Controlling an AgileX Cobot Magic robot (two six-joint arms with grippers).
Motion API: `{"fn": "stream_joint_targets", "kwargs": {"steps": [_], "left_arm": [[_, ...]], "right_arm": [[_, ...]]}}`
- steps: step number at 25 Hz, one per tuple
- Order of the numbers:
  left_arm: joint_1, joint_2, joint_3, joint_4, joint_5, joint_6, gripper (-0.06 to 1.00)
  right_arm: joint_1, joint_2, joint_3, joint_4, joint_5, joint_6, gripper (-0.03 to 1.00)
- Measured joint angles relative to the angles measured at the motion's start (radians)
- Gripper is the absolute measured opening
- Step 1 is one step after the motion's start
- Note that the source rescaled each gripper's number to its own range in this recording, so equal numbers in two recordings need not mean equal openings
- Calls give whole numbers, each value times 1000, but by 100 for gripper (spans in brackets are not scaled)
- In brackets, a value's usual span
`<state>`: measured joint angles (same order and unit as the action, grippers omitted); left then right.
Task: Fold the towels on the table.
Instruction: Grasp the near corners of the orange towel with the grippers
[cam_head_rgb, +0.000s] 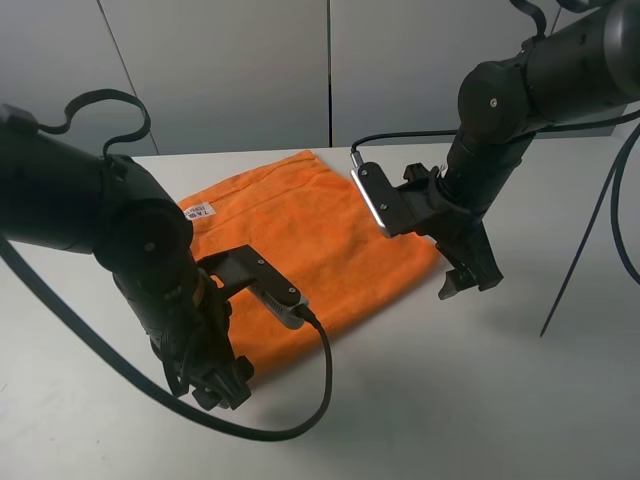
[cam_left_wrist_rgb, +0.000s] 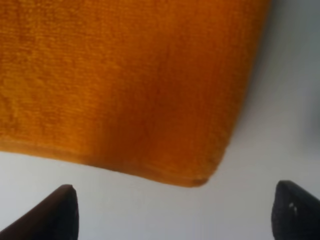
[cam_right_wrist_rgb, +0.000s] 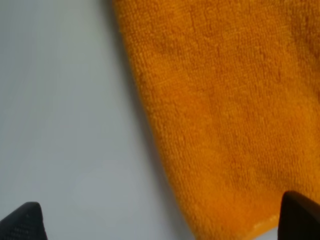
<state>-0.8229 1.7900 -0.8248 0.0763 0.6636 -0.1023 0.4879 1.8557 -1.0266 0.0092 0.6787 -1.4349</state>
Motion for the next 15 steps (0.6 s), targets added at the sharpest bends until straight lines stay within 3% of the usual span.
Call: {"fn": "stream_joint_targets", "kwargs": {"steps": [10, 15], "left_arm": [[-58, 1, 2, 18, -34, -32, 100], [-63, 5, 2, 67, -36, -102, 100]], "right_arm": [[-4, 58, -4, -27, -41, -11, 100], [-33, 90, -15, -85, -44, -12, 100]]}}
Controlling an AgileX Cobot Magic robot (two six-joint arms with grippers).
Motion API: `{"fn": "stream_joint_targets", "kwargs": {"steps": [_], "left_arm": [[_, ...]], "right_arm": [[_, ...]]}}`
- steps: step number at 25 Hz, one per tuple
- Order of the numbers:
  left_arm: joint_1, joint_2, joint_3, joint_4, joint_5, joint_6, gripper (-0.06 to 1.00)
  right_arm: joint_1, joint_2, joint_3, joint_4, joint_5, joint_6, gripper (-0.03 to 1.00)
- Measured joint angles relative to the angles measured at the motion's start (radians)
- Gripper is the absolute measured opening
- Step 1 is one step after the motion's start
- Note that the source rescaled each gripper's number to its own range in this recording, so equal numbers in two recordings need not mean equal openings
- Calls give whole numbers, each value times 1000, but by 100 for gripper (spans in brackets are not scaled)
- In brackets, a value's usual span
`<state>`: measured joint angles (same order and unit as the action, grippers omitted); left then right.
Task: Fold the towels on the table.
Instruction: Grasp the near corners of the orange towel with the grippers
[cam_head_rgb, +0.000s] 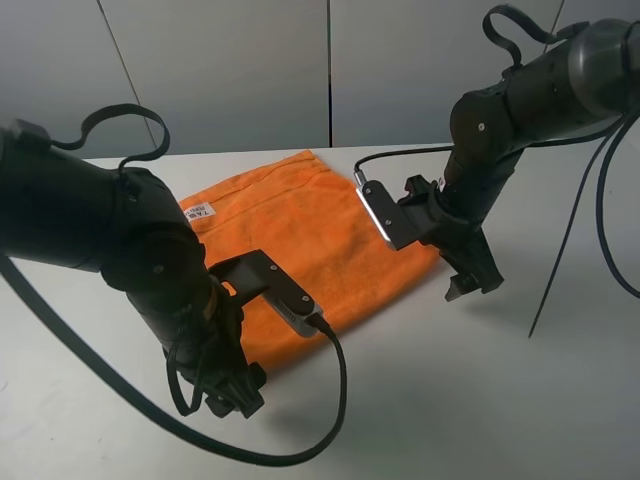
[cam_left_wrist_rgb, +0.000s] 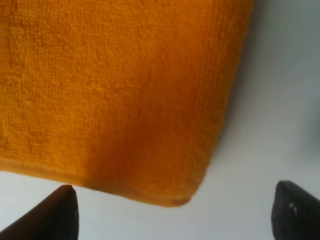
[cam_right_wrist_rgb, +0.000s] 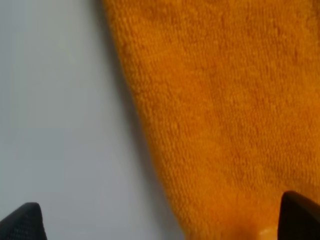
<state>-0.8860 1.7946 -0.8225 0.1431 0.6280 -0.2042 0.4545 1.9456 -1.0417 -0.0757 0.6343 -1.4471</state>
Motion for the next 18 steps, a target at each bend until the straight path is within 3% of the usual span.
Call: {"fn": "stream_joint_targets", "kwargs": {"steps": [18], "left_arm": [[0, 61, 0, 0, -25, -47, 100]], "right_arm": [[-24, 54, -48, -15, 17, -32, 100]]}}
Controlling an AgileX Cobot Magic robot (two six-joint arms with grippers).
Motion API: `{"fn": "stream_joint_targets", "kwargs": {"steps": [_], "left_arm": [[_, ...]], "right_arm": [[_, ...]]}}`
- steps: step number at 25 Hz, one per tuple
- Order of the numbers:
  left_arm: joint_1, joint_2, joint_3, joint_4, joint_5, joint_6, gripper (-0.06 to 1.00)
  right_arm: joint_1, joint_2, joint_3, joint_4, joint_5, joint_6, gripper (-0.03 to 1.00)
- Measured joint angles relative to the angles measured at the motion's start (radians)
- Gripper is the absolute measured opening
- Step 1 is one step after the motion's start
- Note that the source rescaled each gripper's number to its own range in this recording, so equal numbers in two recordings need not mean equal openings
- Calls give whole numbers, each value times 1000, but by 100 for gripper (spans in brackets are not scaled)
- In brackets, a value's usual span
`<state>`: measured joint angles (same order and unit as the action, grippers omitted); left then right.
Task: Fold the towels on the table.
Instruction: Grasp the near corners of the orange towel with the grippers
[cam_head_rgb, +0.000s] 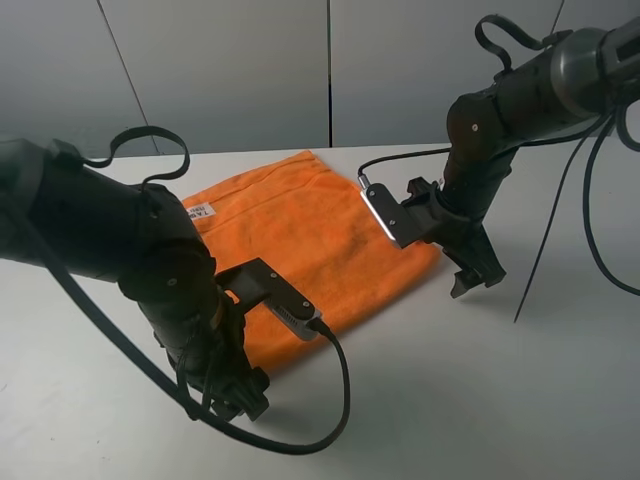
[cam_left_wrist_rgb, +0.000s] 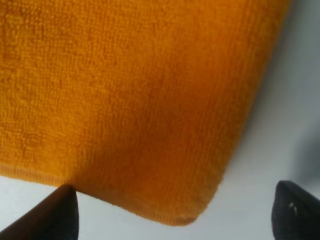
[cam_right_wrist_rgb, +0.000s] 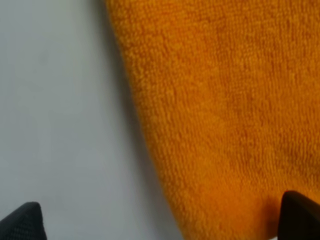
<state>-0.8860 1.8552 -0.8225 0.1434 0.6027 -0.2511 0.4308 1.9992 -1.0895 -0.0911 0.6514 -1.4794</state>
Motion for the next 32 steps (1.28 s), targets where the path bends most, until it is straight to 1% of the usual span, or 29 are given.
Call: {"fn": "stream_joint_targets", "kwargs": {"steps": [8, 19, 20, 21, 22, 23, 25, 26, 28, 30, 31, 32], "left_arm": [[0, 21, 0, 3, -18, -8, 100], [0, 21, 0, 3, -26, -25, 100], [0, 21, 0, 3, -26, -35, 100], [0, 21, 0, 7, -26, -44, 98], [0, 21, 0, 9, -26, -48, 94], [0, 21, 0, 10, -26, -53, 87], [0, 21, 0, 13, -26, -57, 69], [0, 21, 0, 17, -26, -57, 57], [0, 21, 0, 22, -28, -57, 30], [0, 21, 0, 26, -32, -57, 8], [0, 21, 0, 28, -32, -57, 3], [0, 21, 0, 29, -32, -57, 1]], "right_arm": [[0, 24, 0, 4, -6, -35, 100], [0, 39, -4, 4, -1, -50, 100], [0, 40, -5, 4, -1, -50, 99], [0, 42, -6, 4, 4, -50, 96], [0, 42, -6, 4, 11, -50, 90], [0, 44, -6, 4, 11, -52, 81], [0, 46, -6, 4, 11, -52, 59], [0, 46, -6, 4, 5, -52, 48], [0, 48, -6, 4, -17, -52, 23], [0, 48, -6, 4, -26, -52, 5], [0, 48, -6, 4, -28, -54, 2], [0, 48, -6, 4, -30, -54, 1]]}}
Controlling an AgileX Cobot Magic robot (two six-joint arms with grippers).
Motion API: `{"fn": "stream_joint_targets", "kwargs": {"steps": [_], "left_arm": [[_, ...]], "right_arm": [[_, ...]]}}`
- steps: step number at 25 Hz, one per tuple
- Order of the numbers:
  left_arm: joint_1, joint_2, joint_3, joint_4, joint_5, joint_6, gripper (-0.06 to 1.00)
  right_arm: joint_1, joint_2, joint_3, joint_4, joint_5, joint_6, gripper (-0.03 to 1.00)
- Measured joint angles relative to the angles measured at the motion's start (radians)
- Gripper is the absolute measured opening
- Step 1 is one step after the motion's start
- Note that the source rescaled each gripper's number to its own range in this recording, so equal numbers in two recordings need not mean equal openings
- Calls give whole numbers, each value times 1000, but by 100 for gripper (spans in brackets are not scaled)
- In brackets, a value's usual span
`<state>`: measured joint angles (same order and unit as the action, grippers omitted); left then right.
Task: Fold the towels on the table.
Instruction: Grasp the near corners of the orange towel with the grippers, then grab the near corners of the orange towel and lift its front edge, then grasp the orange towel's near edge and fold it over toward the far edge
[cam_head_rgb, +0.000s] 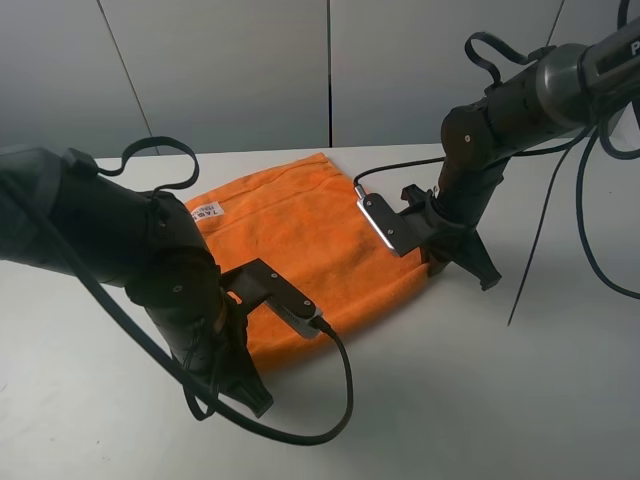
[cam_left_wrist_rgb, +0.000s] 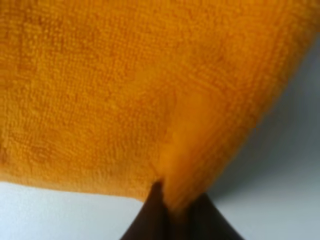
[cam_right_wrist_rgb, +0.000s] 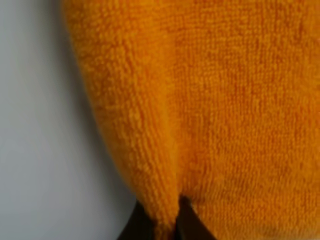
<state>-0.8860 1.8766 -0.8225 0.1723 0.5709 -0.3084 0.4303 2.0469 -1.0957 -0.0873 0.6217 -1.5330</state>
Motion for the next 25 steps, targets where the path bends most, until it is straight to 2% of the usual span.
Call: {"fn": "stream_joint_targets", "kwargs": {"steps": [8, 10, 13, 18, 22, 25], "left_arm": [[0, 0, 0, 26, -2, 0, 0], [0, 0, 0, 47, 13, 38, 0], [0, 0, 0, 74, 57, 122, 0], [0, 0, 0, 196, 119, 183, 0], [4, 0, 0, 258, 140, 220, 0], [41, 0, 0, 260, 144, 285, 0]], "right_arm": [[0, 0, 0, 3, 3, 0, 0], [0, 0, -1, 27, 23, 0, 0], [0, -2, -4, 87, 87, 7, 0], [0, -13, 1, 193, 258, 94, 0], [0, -58, 1, 283, 313, 177, 0], [0, -93, 1, 333, 340, 247, 0]]}}
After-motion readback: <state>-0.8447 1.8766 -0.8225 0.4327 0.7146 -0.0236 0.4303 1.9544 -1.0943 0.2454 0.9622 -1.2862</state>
